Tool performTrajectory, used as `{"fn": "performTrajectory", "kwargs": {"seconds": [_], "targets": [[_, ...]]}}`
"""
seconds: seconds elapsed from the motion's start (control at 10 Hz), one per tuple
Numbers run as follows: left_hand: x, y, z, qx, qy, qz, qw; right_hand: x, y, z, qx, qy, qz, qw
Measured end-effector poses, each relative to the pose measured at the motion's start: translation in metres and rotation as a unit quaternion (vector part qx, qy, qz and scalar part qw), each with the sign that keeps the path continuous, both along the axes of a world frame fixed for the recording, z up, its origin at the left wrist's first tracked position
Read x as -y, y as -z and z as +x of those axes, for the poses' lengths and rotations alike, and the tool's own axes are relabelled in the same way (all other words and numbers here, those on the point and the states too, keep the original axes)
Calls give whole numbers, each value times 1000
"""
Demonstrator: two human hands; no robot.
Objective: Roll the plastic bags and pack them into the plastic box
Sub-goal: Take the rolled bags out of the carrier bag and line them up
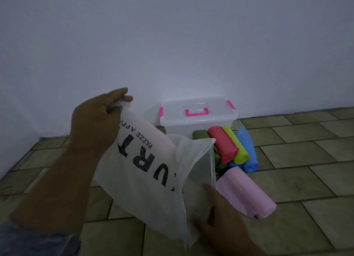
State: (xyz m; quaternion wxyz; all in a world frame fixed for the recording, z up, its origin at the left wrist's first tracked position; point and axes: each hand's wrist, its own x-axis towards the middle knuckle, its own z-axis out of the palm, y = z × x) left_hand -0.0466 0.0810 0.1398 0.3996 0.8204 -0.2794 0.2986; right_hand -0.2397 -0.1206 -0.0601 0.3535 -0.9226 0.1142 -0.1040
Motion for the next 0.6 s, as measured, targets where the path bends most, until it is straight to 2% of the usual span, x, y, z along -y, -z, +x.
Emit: {"fn": "performTrajectory", "kwargs": {"seconds": [0.1,0.2,0.3,0.4,0.5,0.6], "targets": [[-3,-3,-14,59,12,-38,997,3,-6,-3,9,22,80,997],[-3,-2,-21,117,8,-44,992,6,-10,-6,4,24,114,993],[-3,-5,-23,156,27,-38,987,8,-7,-1,-40,19,99,994],[-3,-3,-16,149,22,-56,987,9,-5,8,-104,29,65,992],[-11,16,6,43,-54,-37,997,9,-2,3,-50,12,78,996],[-23,46,25,-115,-153,63,979,8,3,-2,10,0,80,997]]}}
